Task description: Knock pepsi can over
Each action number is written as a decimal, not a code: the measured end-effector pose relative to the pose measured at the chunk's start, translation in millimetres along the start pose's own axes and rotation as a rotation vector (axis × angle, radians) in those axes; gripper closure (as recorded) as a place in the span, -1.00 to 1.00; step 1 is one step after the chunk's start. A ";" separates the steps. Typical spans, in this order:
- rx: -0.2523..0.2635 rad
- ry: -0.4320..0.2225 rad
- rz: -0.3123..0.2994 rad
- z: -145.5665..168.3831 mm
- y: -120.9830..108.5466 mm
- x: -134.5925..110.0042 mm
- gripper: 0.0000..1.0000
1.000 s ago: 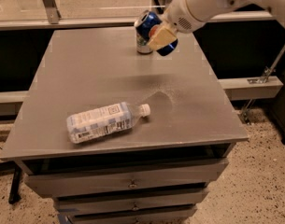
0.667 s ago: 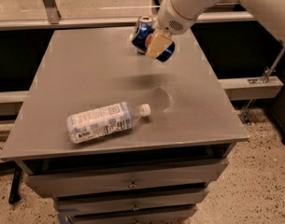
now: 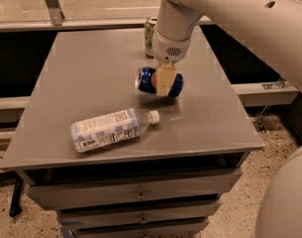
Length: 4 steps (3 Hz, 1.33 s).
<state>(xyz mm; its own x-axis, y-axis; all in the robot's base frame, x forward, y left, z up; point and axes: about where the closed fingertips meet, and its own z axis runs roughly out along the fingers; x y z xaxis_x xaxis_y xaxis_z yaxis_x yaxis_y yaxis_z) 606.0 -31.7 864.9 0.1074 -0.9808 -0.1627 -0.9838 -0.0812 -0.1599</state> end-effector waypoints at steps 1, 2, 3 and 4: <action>-0.109 0.059 -0.052 13.8 25.1 3.0 0.19; -0.161 0.084 -0.083 20.9 36.1 2.0 -0.27; -0.183 0.095 -0.100 25.0 40.6 0.6 -0.74; -0.195 0.105 -0.107 26.7 44.9 1.7 -1.00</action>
Offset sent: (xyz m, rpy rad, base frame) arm -0.0464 -0.0015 -0.0351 -0.1608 0.2006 0.1376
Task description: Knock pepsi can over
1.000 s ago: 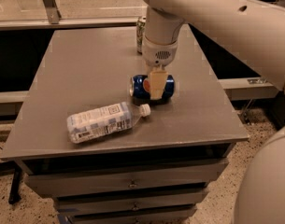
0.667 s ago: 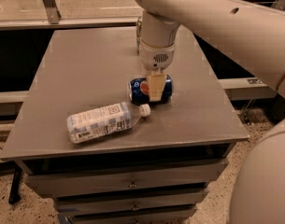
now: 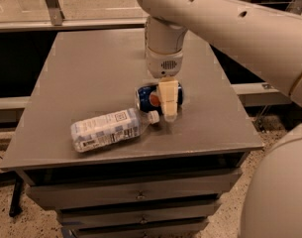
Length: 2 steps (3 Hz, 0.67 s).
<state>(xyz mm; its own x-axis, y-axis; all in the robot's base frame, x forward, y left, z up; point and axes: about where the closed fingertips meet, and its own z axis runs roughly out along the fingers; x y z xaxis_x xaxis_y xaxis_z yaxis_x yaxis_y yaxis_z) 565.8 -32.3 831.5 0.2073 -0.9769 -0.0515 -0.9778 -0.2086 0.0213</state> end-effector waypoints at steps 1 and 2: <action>0.001 0.000 0.002 -0.6 0.9 0.6 -1.00; 0.012 -0.011 0.017 -3.4 3.8 3.6 -1.00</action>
Offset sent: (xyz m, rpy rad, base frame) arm -0.0095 -0.0119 0.0073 0.0184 -0.0003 -0.0385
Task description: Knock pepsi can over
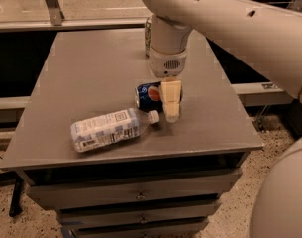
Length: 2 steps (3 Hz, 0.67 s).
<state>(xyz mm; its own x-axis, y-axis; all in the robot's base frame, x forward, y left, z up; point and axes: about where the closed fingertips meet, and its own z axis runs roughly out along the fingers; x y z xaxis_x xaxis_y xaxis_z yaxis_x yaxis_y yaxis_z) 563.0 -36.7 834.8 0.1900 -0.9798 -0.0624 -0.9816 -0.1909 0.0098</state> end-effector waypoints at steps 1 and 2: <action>0.018 -0.036 0.029 -3.6 11.7 1.0 -1.00; 0.022 -0.039 0.031 -4.0 11.9 0.9 -1.00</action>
Offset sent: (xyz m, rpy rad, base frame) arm -0.0127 -0.0075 0.0073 0.0359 -0.0036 -0.0371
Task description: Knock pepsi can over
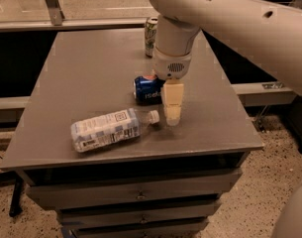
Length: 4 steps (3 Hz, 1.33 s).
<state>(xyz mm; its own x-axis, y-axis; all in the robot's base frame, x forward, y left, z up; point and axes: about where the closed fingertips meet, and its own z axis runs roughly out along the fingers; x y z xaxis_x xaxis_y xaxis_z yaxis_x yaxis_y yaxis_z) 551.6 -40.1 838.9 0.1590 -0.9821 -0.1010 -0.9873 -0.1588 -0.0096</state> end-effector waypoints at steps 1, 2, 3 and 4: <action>0.078 -0.074 0.050 -11.8 -5.4 1.1 -1.00; 0.207 -0.220 0.137 -35.6 -8.8 9.5 -1.00; 0.334 -0.403 0.232 -59.0 -5.5 27.3 -1.00; 0.441 -0.550 0.295 -68.4 2.7 50.4 -1.00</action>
Offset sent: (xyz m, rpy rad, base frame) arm 0.0249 -0.0376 0.0788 0.5131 -0.3041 -0.3172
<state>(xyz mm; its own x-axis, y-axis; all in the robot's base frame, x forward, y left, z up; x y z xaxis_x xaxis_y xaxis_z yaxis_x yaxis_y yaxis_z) 557.4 -96.9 901.8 -0.0237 -0.7673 -0.6409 -0.9177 0.2710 -0.2904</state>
